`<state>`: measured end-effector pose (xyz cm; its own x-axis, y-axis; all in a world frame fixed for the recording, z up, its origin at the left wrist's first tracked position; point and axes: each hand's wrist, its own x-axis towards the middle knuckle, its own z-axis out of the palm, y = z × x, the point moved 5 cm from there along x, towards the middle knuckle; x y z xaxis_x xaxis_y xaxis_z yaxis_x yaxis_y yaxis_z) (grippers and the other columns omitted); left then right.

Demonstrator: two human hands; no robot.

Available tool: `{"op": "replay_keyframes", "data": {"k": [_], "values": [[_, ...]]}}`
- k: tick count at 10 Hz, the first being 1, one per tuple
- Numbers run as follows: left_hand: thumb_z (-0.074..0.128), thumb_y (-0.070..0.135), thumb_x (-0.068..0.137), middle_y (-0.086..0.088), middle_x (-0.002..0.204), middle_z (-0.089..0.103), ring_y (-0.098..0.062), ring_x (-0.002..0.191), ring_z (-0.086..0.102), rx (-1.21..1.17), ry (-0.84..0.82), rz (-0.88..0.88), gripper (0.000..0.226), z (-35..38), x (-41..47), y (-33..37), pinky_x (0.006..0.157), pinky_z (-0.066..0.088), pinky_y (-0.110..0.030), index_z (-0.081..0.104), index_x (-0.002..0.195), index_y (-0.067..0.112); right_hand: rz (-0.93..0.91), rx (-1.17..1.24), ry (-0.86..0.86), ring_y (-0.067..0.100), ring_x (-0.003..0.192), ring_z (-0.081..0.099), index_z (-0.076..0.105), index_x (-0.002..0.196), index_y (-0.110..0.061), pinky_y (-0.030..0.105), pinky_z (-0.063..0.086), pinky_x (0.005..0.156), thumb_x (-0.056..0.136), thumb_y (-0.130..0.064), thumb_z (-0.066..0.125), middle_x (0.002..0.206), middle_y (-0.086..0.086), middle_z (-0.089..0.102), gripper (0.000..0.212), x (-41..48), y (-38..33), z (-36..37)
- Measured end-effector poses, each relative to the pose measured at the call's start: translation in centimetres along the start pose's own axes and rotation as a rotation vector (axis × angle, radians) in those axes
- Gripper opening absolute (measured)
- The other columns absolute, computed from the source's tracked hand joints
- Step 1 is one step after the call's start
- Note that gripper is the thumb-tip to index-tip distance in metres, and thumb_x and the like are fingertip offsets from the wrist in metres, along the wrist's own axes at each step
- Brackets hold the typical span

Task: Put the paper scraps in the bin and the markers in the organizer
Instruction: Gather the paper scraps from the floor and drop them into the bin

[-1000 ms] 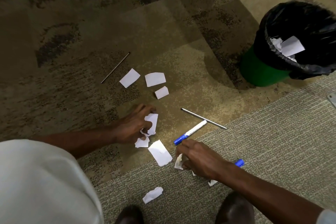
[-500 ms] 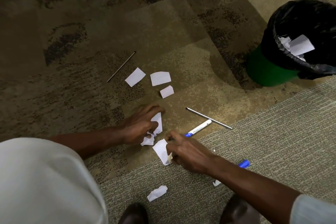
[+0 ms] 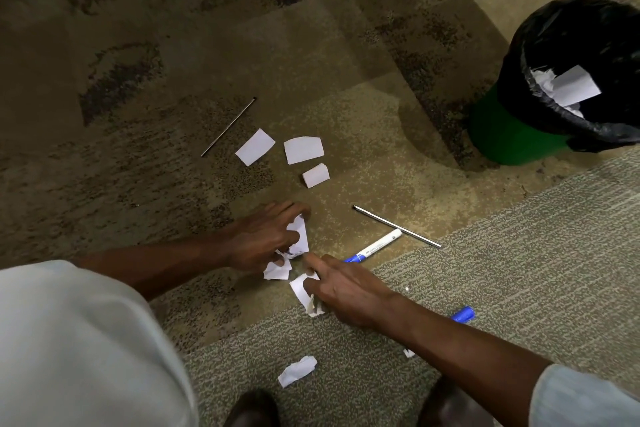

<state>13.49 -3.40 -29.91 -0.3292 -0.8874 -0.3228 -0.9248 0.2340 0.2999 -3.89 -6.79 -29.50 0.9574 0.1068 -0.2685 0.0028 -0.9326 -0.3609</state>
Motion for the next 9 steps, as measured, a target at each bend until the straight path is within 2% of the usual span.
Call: {"op": "replay_keyframes", "data": {"k": [1, 3, 4, 5, 6, 7, 8, 9], "values": [[0.072, 0.039, 0.083, -0.011, 0.156, 0.035, -0.029, 0.142, 0.038, 0.029, -0.025, -0.021, 0.021, -0.1, -0.2, 0.1, 0.096, 0.045, -0.045, 0.063, 0.088, 0.021, 0.013, 0.015, 0.021, 0.033, 0.107, 0.060, 0.065, 0.109, -0.012, 0.037, 0.035, 0.058, 0.086, -0.008, 0.071, 0.141, 0.015, 0.047, 0.024, 0.1, 0.1, 0.0], [0.072, 0.036, 0.084, -0.010, 0.158, 0.035, -0.030, 0.147, 0.033, 0.050, 0.004, -0.029, 0.018, -0.3, -0.6, 0.5, 0.100, 0.042, -0.045, 0.062, 0.087, 0.020, 0.008, 0.052, 0.121, 0.027, 0.100, 0.060, 0.061, 0.108, -0.019, 0.036, 0.034, 0.057, 0.086, -0.009, 0.070, 0.104, 0.005, 0.066, 0.026, -0.2, 0.2, 0.7], [0.071, 0.036, 0.084, -0.009, 0.156, 0.037, -0.029, 0.145, 0.035, 0.049, 0.044, -0.028, 0.019, 0.1, -0.8, 0.2, 0.099, 0.043, -0.043, 0.060, 0.084, 0.021, 0.044, 0.169, 0.136, 0.027, 0.099, 0.061, 0.064, 0.106, -0.017, 0.040, 0.049, 0.066, 0.087, -0.008, 0.068, 0.104, 0.004, 0.068, 0.022, -1.1, 0.3, -0.2], [0.072, 0.039, 0.081, -0.007, 0.153, 0.039, -0.026, 0.139, 0.040, 0.028, 0.082, 0.003, 0.021, 0.5, -0.6, 0.1, 0.094, 0.047, -0.041, 0.062, 0.085, 0.020, 0.113, 0.269, 0.281, 0.022, 0.093, 0.065, 0.070, 0.103, -0.017, 0.036, 0.057, 0.070, 0.082, -0.004, 0.074, 0.105, 0.004, 0.072, 0.025, -3.1, 1.3, -4.6], [0.083, 0.043, 0.071, -0.010, 0.146, 0.044, -0.026, 0.132, 0.044, 0.022, 0.070, -0.022, 0.043, 1.8, -0.3, -0.8, 0.097, 0.046, -0.040, 0.070, 0.101, 0.016, 0.302, 0.333, 0.498, 0.011, 0.086, 0.061, 0.074, 0.099, -0.018, 0.017, 0.047, 0.074, 0.082, -0.003, 0.081, 0.098, -0.005, 0.069, 0.024, -6.1, 5.1, -12.2], [0.084, 0.051, 0.062, -0.010, 0.149, 0.044, -0.028, 0.135, 0.042, 0.077, -0.019, -0.173, 0.082, 3.2, 0.1, -2.0, 0.108, 0.028, -0.035, 0.059, 0.132, 0.016, 0.572, 0.358, 0.808, -0.007, 0.077, 0.061, 0.072, 0.101, -0.026, 0.000, 0.041, 0.064, 0.081, -0.015, 0.087, 0.090, -0.019, 0.065, 0.027, -11.2, 10.3, -21.9], [0.071, 0.053, 0.071, -0.008, 0.153, 0.039, -0.029, 0.139, 0.040, 0.116, -0.096, -0.138, 0.078, 4.9, 0.4, -3.3, 0.111, 0.025, -0.036, 0.053, 0.138, 0.017, 0.772, 0.255, 0.990, 0.000, 0.081, 0.068, 0.069, 0.111, -0.032, 0.011, 0.051, 0.065, 0.077, -0.035, 0.088, 0.096, -0.016, 0.071, 0.039, -16.2, 15.0, -29.4], [0.061, 0.056, 0.070, -0.002, 0.147, 0.043, -0.025, 0.131, 0.045, 0.164, -0.057, -0.107, 0.073, 4.3, 0.8, -3.3, 0.104, 0.031, -0.034, 0.053, 0.135, 0.024, 0.958, 0.257, 0.967, 0.023, 0.101, 0.072, 0.069, 0.123, -0.025, 0.039, 0.060, 0.086, 0.074, -0.037, 0.090, 0.118, 0.005, 0.074, 0.055, -19.1, 20.4, -32.0]]}}
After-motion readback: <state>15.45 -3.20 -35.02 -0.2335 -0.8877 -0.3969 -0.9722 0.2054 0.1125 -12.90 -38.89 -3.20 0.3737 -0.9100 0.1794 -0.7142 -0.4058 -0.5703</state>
